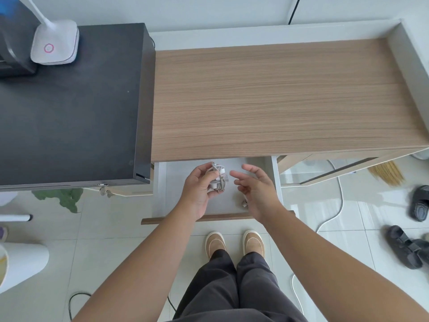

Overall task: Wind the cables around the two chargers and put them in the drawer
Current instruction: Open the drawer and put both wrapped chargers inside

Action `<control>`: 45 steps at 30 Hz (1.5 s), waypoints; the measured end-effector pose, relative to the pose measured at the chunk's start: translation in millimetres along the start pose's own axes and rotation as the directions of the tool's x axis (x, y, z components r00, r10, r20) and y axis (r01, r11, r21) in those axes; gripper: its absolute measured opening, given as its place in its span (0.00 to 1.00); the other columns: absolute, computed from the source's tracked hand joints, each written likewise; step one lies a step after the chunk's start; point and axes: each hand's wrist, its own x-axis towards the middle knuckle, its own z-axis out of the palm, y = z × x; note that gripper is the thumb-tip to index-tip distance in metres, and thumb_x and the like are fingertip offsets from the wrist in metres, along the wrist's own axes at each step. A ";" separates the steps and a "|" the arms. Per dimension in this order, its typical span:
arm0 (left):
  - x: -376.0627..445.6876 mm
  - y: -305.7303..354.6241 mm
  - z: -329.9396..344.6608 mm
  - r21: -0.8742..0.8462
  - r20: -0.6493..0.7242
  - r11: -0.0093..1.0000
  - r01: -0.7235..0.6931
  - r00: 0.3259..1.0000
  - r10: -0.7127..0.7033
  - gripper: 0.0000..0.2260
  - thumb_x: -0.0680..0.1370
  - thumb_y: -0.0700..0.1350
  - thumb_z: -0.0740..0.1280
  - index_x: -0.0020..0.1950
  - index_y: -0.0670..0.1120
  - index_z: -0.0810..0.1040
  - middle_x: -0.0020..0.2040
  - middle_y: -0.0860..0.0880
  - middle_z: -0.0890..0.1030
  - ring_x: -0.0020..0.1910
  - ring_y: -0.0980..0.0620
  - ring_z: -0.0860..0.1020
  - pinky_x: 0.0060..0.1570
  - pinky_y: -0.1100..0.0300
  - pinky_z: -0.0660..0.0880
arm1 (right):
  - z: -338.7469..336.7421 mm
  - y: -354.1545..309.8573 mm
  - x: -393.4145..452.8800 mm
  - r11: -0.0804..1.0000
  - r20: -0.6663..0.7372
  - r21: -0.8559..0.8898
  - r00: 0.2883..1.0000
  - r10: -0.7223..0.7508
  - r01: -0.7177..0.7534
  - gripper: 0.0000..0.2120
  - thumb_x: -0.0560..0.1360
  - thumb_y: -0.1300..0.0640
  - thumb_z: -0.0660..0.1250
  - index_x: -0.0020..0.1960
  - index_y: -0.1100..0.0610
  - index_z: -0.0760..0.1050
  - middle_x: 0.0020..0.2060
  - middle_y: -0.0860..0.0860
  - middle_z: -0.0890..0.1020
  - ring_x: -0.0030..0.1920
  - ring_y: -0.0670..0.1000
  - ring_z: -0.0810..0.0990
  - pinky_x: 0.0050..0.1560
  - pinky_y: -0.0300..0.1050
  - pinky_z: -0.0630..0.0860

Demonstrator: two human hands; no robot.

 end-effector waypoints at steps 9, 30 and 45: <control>40.5 -16.3 -7.6 0.496 -0.033 0.843 0.209 0.974 -0.222 0.15 0.71 0.37 0.71 0.57 0.45 0.78 0.51 0.42 0.80 0.39 0.45 0.81 0.40 0.53 0.79 | -28.2 5.3 17.0 0.863 -0.147 -0.504 0.987 -0.064 -0.019 0.13 0.74 0.65 0.59 0.51 0.50 0.76 0.41 0.48 0.85 0.36 0.49 0.75 0.41 0.42 0.73; 62.4 -45.1 -11.1 0.778 0.120 0.627 0.048 0.967 -0.223 0.11 0.80 0.48 0.63 0.62 0.50 0.77 0.60 0.50 0.77 0.51 0.55 0.74 0.46 0.61 0.69 | -63.8 8.8 33.4 0.409 0.004 -0.910 0.989 -0.145 0.064 0.13 0.75 0.61 0.58 0.55 0.51 0.74 0.40 0.53 0.82 0.41 0.55 0.79 0.43 0.47 0.77; -25.8 -4.4 -82.1 0.923 0.379 0.024 -0.384 0.918 0.121 0.39 0.64 0.62 0.76 0.71 0.59 0.63 0.68 0.60 0.64 0.69 0.55 0.62 0.66 0.54 0.67 | -89.3 8.4 6.0 0.186 0.336 -0.923 0.941 -0.034 0.337 0.16 0.60 0.50 0.80 0.38 0.45 0.74 0.41 0.47 0.78 0.42 0.48 0.75 0.43 0.40 0.72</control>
